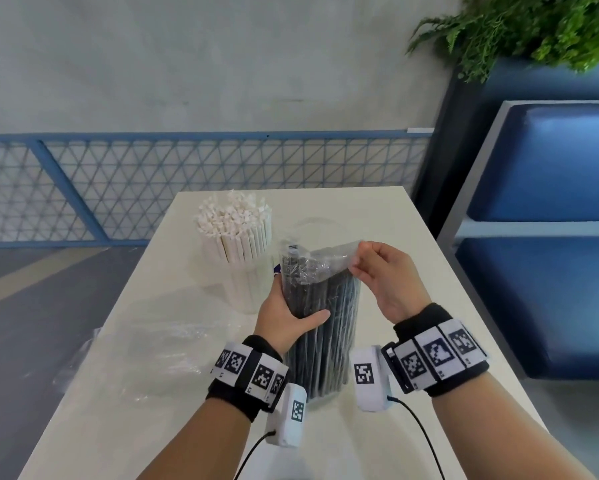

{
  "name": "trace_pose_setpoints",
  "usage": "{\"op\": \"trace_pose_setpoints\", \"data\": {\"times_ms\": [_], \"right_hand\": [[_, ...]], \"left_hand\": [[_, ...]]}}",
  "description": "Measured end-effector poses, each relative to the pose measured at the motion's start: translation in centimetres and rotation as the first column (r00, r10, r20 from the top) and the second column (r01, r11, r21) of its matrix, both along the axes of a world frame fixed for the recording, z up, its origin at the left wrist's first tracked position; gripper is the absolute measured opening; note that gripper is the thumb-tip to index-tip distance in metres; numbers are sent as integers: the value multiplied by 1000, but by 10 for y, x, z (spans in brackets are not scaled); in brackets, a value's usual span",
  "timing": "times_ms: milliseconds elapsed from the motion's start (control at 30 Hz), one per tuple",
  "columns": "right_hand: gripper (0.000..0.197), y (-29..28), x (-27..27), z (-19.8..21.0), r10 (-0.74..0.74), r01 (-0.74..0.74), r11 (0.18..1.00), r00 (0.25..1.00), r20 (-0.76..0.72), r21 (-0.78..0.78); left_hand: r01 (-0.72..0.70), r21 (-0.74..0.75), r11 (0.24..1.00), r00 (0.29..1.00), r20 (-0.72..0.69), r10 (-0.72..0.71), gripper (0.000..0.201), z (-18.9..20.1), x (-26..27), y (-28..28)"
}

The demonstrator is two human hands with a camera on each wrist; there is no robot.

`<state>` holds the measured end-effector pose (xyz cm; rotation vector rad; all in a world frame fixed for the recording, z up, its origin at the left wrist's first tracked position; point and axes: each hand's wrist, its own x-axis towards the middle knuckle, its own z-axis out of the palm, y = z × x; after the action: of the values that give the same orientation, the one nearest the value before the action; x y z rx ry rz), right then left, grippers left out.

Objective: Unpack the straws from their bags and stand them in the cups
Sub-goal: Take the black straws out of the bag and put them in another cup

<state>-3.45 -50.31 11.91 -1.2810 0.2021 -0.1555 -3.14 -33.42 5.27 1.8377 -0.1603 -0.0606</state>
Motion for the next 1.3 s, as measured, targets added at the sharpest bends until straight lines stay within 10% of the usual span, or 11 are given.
{"op": "trace_pose_setpoints", "data": {"times_ms": [133,200,267,400,733,900,1033,1200,1300], "right_hand": [[10,-1,0,9,-41,40,987,999,7,156],[18,-3,-2,6,-54,78,968,993,106,-238],[41,-4,-5,-2,63,93,771,973,220,-631],[24,-4,-6,-8,130,225,555,927,351,-801],[19,-5,22,27,-108,235,867,950,294,-440],[24,6,26,39,-13,201,840,936,352,-504],[6,17,23,48,161,286,622,864,477,-729],[42,40,37,48,304,242,193,907,292,-951],[47,58,44,49,283,197,119,933,223,-973]], "left_hand": [[-2,-10,1000,999,-32,1,80,-5,1,-3],[-2,-20,1000,999,-43,2,79,-6,2,-2],[1,-30,1000,999,-47,-3,78,-5,3,-2],[39,-51,998,998,-44,-42,80,-5,4,-4],[144,16,989,989,-26,-143,77,7,5,-12],[146,-114,983,989,-14,-149,69,20,6,-12],[118,-143,983,993,37,-114,77,39,17,6],[83,-5,997,994,73,-83,78,51,28,47],[73,73,995,994,72,-78,81,46,26,66]]}}
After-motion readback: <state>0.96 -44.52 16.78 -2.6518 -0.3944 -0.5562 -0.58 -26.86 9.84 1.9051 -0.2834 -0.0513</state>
